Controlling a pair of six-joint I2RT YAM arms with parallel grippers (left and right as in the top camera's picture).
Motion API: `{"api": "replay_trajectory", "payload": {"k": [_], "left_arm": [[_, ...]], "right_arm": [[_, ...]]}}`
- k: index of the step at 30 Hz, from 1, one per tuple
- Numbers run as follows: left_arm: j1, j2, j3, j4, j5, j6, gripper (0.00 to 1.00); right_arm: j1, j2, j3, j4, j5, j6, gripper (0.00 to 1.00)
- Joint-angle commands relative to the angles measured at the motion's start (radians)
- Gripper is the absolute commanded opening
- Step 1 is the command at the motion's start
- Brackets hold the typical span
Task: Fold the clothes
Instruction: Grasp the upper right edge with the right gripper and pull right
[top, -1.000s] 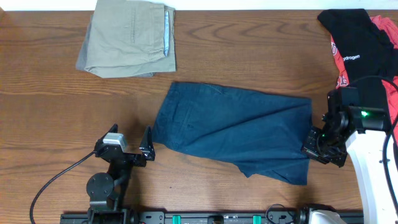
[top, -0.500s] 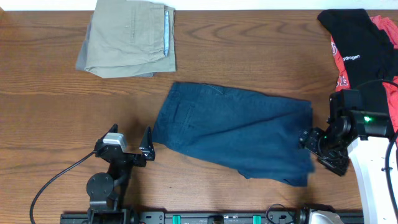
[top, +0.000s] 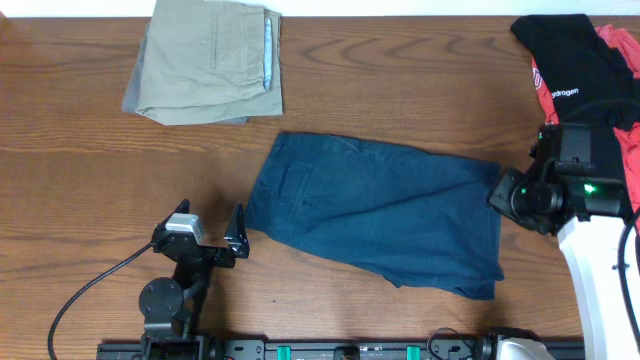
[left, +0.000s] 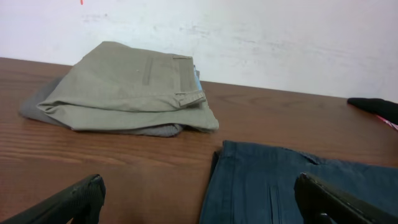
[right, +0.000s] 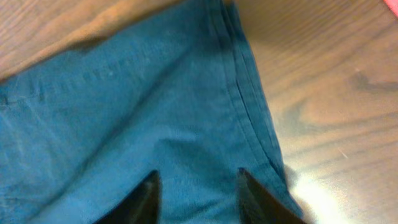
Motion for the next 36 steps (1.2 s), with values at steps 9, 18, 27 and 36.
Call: {"api": "replay_trajectory", "payload": {"k": [9, 18, 27, 36], "left_arm": [[0.003, -0.002, -0.026, -0.018, 0.013, 0.017, 0.98], [0.003, -0.002, -0.026, -0.018, 0.013, 0.017, 0.98], [0.003, -0.002, -0.026, -0.018, 0.013, 0.017, 0.98], [0.003, -0.002, -0.026, -0.018, 0.013, 0.017, 0.98]], "right_arm": [[0.017, 0.282, 0.004, 0.134, -0.109, -0.124, 0.19], [0.097, 0.486, 0.004, 0.363, -0.143, -0.169, 0.18], [0.189, 0.682, 0.011, 0.507, -0.186, -0.17, 0.26], [0.249, 0.763, 0.169, 0.518, -0.186, -0.171, 0.29]]}}
